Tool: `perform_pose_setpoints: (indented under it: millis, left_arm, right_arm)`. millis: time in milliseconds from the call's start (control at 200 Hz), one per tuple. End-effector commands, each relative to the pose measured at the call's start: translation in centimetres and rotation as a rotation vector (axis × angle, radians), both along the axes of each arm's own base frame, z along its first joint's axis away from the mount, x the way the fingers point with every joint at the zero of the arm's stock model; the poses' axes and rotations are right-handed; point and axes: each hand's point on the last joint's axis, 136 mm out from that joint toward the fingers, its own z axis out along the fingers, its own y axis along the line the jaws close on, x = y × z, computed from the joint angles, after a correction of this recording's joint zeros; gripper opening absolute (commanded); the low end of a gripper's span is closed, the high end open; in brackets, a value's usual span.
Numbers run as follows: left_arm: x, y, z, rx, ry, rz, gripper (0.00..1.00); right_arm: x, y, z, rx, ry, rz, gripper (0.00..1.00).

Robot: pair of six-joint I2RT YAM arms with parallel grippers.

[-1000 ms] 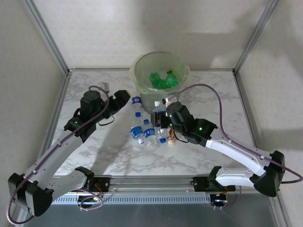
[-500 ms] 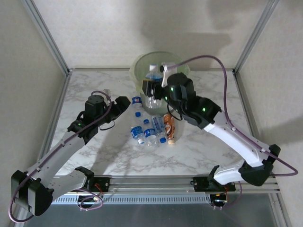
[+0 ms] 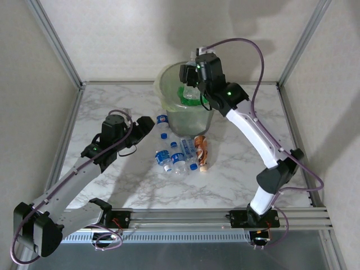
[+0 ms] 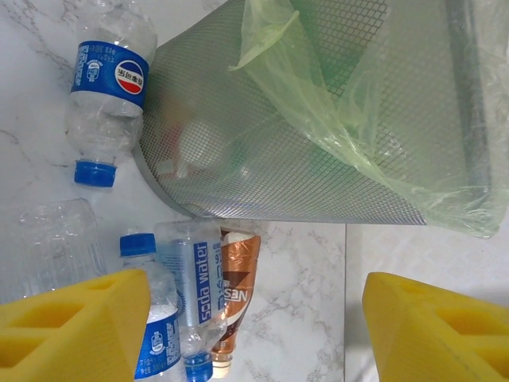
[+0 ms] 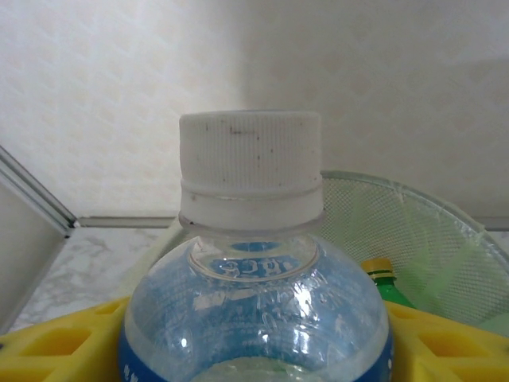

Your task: Put the plastic bottles in the bin

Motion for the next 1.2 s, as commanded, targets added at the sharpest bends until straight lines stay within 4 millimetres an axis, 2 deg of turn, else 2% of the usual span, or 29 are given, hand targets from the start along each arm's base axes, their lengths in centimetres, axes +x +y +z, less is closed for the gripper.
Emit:
perform_pose_setpoints:
  millis: [0,165,406,611,716,836,986,996,1111,1197]
  left_arm:
    - [-0.2,0.1,-0.2,-0.004,0.001,0.014,0.71]
    - [-0.3,0.0,-0.7,0.001,0.011,0.017,0.71]
    - [-0.3,0.3,-1.0,0.012,0.018,0.027,0.75]
    - [-0.4,0.4,-2.1,0.015,0.041,0.037,0.79]
    - [-0.5,0.5,-2.6,0.016,0.051,0.042,0.8]
    - [-0.6,0.6,-3.4,0.025,0.071,0.047,0.8]
    - [-0.9,1.0,-5.3,0.059,0.117,0.062,0.82]
    - [-0.9,1.0,-5.4,0.062,0.121,0.063,0.82]
    - [-1.2,0.9,-7.2,0.095,0.165,0.065,0.87]
    - [-1.3,0.7,-8.4,0.116,0.192,0.073,0.89]
  right_arm:
    - [1.3,-0.2,-0.3,-0.037,0.006,-0.001,0.66]
    - [2.7,0.5,-2.6,-0.074,0.039,0.003,0.66]
    - [3.2,1.8,-5.1,-0.087,0.095,0.044,0.73]
    - [2.7,2.6,-5.7,-0.063,0.125,0.09,0.85]
    - [2.2,2.3,-4.6,-0.041,0.115,0.088,0.86]
    - [0.4,1.9,-2.3,0.006,0.085,0.107,0.86]
    - [-3.4,1.4,0.3,0.051,0.031,0.164,0.86]
    - [-4.2,2.1,0.5,0.053,0.026,0.187,0.86]
    - [-8.3,2.8,1.3,0.058,-0.012,0.258,0.86]
    - [-11.1,3.2,0.8,0.065,-0.015,0.305,0.86]
